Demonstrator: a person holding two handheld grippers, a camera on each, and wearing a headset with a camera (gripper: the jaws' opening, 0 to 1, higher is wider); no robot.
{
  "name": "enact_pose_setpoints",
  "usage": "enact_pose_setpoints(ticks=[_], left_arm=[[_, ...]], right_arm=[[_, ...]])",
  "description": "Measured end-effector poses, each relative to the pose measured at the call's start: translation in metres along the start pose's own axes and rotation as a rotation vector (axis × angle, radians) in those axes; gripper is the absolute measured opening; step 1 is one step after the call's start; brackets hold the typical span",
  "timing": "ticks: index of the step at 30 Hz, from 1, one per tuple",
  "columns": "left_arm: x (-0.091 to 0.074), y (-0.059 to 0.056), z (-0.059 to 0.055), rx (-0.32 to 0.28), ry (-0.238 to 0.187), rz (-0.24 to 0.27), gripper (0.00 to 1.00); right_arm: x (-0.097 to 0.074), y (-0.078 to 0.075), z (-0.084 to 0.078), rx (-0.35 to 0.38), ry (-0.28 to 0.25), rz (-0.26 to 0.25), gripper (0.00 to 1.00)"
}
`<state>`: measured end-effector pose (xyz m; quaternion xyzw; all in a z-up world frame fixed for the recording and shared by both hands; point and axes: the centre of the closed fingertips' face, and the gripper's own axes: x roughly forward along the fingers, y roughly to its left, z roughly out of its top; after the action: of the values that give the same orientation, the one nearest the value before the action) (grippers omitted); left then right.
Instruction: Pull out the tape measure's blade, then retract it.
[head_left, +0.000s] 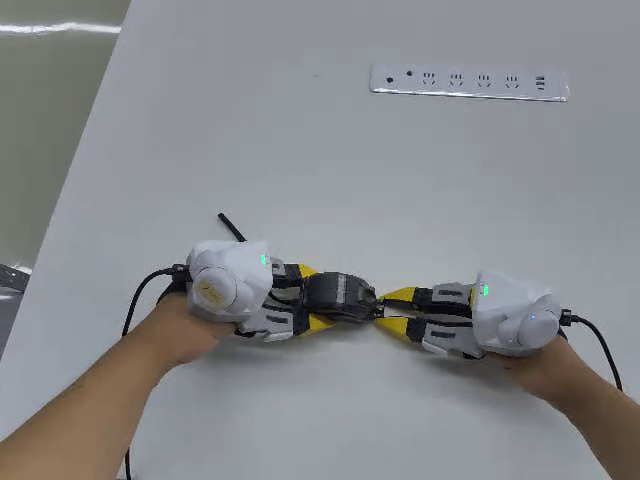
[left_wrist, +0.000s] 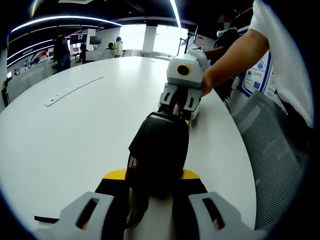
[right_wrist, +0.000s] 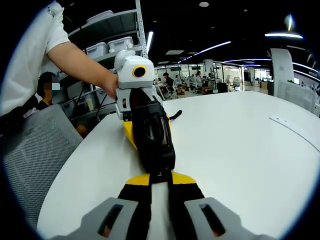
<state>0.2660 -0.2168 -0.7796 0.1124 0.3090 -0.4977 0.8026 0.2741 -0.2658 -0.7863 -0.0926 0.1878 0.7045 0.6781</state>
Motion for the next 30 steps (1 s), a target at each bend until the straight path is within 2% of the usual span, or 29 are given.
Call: enact_pose_setpoints(ticks=[22,30], left_arm=[[0.000,-0.001,-0.001,0.008,0.010,-0.004,0.29],[-0.001,-0.001,-0.001,0.006,0.007,-0.002,0.29]], right_arm=[[-0.003,0.003,-0.001,0.006,0.005,0.009,0.10],[-0.012,0.001,-0.005,0.019,0.006,0.001,0.10]])
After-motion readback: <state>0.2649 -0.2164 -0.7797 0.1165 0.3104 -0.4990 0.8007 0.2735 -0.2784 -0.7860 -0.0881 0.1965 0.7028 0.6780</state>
